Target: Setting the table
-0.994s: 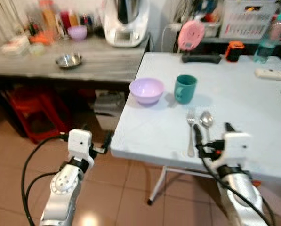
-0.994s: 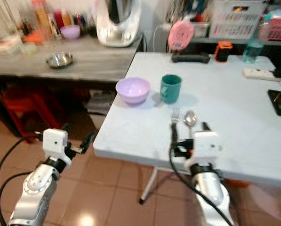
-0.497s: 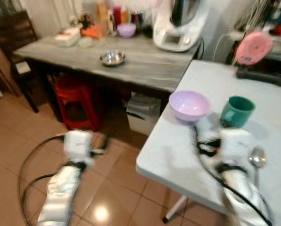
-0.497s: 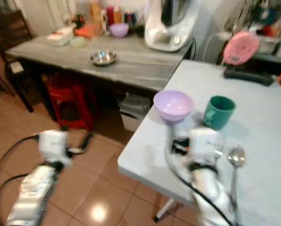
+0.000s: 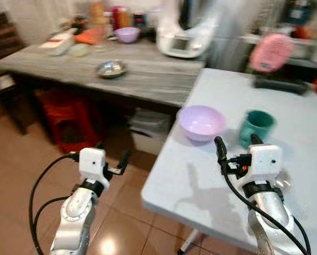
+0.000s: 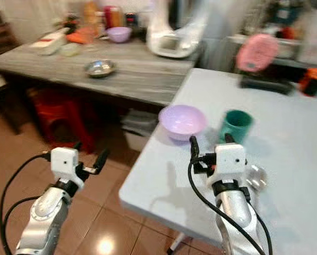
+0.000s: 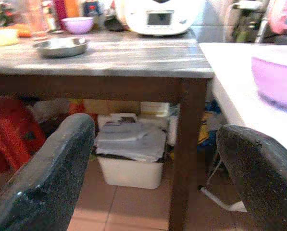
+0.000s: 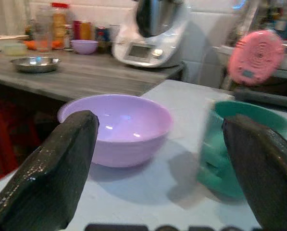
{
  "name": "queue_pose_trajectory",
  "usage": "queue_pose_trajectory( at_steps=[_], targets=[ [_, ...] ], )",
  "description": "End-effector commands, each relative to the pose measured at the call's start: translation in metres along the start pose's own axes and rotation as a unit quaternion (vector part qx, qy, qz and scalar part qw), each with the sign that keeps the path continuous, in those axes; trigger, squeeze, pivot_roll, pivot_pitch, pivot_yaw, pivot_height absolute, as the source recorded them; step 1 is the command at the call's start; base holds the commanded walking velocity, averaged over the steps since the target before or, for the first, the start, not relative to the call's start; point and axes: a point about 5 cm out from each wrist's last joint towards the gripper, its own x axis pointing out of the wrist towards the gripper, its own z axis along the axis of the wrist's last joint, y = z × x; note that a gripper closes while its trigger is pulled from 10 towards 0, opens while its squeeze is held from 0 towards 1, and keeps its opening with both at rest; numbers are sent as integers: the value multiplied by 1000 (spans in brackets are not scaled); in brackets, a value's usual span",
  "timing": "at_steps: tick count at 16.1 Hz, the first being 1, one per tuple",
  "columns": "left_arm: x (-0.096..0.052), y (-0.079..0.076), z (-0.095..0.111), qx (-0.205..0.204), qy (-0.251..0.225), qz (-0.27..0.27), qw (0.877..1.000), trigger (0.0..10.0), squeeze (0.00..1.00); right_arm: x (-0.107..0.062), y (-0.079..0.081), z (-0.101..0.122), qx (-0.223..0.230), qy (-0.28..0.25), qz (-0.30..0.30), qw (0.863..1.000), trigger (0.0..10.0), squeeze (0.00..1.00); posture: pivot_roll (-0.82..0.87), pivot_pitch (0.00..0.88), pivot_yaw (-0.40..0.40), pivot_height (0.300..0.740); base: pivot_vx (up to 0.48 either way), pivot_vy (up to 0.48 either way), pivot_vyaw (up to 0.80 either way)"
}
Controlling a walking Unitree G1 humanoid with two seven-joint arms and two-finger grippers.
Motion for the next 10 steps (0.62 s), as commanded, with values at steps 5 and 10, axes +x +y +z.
queue_pose_trajectory(
  at_steps=[5,10],
  targets=[
    [1,-3,2,1,-3,-15,1000,10000,0,3,-3,1,-8,3,-6,1000,10000,0,-41,0,29,740,0,0,-800],
    [-4,-11,6,-6,-14,-91,996,10000,0,24,4,5,-52,10,65,996,10000,0,-46,0,29,740,0,0,0]
  ],
)
